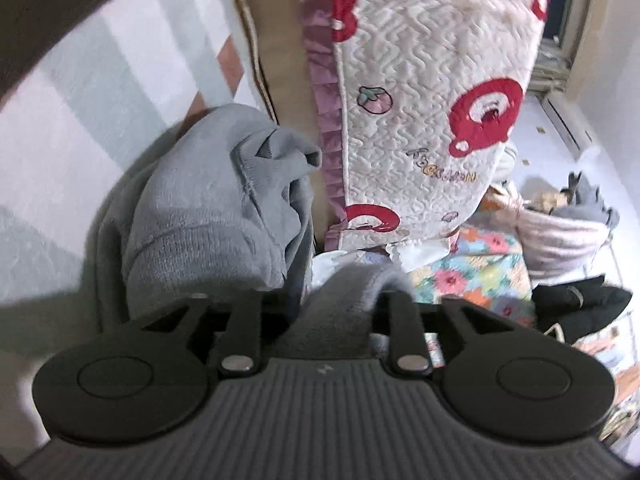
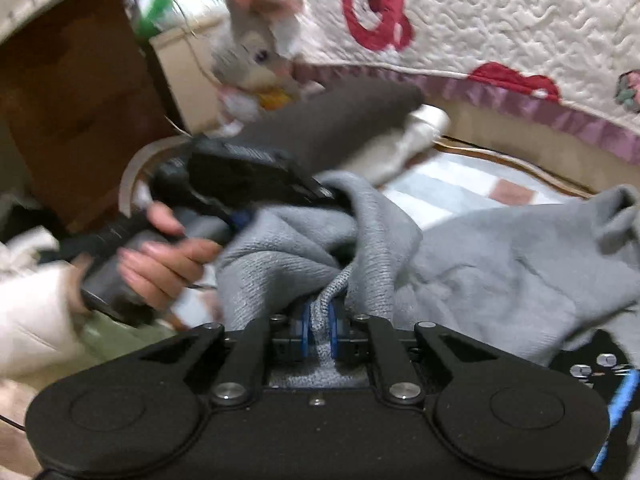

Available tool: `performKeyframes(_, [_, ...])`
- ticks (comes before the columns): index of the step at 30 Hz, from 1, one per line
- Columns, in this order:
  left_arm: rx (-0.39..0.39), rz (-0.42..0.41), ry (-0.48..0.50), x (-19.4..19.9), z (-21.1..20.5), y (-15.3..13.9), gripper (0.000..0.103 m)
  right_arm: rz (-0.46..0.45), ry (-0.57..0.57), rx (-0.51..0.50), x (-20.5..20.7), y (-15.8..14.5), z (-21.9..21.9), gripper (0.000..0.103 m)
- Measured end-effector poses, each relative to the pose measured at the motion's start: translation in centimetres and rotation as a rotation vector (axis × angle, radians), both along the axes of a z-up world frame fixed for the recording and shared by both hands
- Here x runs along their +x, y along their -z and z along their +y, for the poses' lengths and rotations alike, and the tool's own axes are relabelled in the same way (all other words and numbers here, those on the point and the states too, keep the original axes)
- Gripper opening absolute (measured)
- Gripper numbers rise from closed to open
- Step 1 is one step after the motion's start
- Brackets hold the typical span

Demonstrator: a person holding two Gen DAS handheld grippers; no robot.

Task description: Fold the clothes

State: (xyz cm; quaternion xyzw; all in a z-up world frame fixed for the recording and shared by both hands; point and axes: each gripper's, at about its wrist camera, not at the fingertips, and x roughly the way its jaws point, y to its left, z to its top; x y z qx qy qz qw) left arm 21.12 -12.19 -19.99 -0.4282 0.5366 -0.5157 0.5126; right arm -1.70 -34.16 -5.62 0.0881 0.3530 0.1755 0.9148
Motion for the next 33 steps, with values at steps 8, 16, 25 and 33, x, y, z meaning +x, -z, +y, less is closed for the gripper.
performKeyframes(8, [0.1,-0.032,0.026,-0.1,0.4,-0.1,0.068,-0.06,-0.094,0.323,-1.3,-2.0,-1.5,0.005])
performKeyframes(16, [0.148,-0.054,0.135,-3.7,0.2,-0.2,0.019,-0.074,-0.001,-0.082,-1.8,-4.4,0.0,0.009])
performKeyframes(25, [0.186,-0.13,0.151,-4.4,0.1,-1.8,0.018,0.021,0.022,-0.262,-1.7,-2.4,2.4,0.065])
performKeyframes(33, [0.098,-0.054,0.231,-3.5,1.0,0.0,0.018,0.193,0.078,0.146,2.1,3.7,-2.4,0.026])
